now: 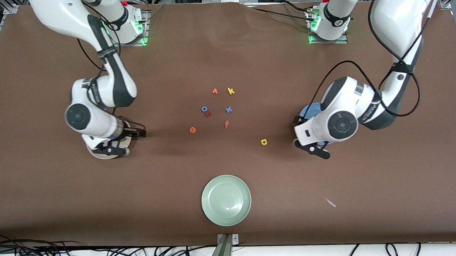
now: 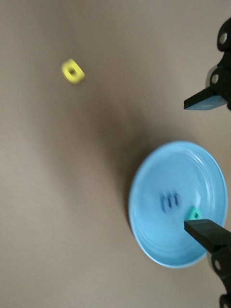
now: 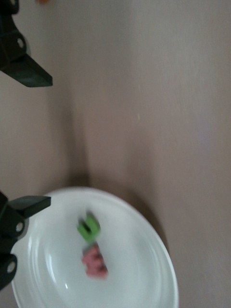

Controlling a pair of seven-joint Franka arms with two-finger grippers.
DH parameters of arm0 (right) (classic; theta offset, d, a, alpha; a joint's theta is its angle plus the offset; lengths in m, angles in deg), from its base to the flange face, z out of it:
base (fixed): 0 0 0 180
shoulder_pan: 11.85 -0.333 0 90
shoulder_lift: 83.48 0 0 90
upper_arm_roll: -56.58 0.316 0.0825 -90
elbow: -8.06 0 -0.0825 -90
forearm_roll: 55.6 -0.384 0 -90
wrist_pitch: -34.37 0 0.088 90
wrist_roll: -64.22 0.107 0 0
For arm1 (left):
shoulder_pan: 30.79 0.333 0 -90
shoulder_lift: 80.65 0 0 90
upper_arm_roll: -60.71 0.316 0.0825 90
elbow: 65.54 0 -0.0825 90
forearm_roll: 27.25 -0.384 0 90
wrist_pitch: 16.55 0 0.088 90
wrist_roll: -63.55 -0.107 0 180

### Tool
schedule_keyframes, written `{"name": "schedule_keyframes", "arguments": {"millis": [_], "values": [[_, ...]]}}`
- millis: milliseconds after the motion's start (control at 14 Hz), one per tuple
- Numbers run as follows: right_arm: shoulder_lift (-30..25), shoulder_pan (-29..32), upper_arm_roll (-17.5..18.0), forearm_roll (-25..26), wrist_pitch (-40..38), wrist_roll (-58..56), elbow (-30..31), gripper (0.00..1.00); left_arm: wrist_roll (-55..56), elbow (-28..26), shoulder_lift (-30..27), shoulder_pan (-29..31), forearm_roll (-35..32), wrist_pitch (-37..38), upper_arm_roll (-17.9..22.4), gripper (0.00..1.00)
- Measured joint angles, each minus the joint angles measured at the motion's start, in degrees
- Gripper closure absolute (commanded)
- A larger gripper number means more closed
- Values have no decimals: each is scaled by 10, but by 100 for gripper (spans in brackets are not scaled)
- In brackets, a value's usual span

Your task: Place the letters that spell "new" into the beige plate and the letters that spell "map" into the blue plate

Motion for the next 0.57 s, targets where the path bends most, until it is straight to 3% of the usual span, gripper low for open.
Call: {"name": "schedule_keyframes", "arguments": {"millis": [215,573], "values": [[7,-8,44,0,16,98,-10,0,103,44,35,-46,0,-24,7,0],[51,-68,56,0,89,235,-13,0,286,47,108,-97,0,-135,27,2]]}}
